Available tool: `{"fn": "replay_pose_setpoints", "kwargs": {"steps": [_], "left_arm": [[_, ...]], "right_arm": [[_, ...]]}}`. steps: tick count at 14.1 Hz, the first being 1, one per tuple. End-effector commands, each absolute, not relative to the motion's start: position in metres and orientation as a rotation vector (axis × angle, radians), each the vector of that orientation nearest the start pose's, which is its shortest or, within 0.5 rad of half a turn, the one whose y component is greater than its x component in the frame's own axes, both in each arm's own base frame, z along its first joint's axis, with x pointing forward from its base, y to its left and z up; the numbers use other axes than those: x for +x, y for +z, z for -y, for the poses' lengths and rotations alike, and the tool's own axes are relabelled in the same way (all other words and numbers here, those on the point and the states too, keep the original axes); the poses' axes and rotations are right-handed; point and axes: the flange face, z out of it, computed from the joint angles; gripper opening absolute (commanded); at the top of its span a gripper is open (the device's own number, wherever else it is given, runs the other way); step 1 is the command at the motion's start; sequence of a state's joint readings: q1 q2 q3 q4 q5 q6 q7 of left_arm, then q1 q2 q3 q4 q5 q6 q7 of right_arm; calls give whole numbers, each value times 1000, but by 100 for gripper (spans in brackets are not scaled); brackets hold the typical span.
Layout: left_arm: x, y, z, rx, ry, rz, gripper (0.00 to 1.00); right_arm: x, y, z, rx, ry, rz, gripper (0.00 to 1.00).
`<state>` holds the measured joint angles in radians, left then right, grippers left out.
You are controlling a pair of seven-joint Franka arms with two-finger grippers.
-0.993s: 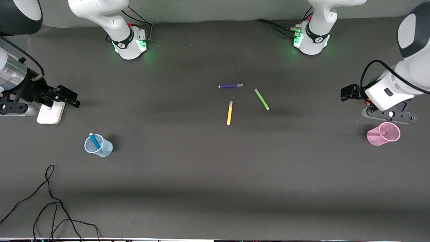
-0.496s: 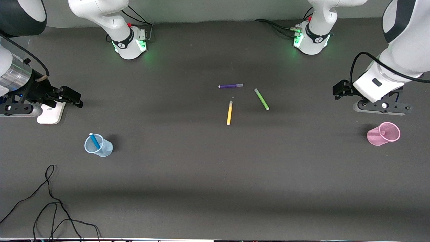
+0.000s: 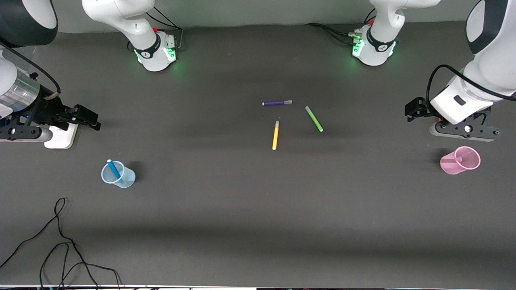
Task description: Place pink and blue markers in matching cups
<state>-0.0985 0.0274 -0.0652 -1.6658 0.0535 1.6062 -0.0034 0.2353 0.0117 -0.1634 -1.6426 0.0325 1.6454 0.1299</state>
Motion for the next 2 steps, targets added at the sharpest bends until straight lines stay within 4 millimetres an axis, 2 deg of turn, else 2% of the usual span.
{"fn": "replay_pose_setpoints", "kwargs": {"steps": [1, 2], "left_arm": [[553, 567, 83, -3063, 125, -271, 100], [553, 567, 82, -3063, 128, -269, 100]], "right_arm": [[568, 594, -46, -3130, 3, -81, 100], [569, 594, -46, -3130, 3, -81, 100]]}}
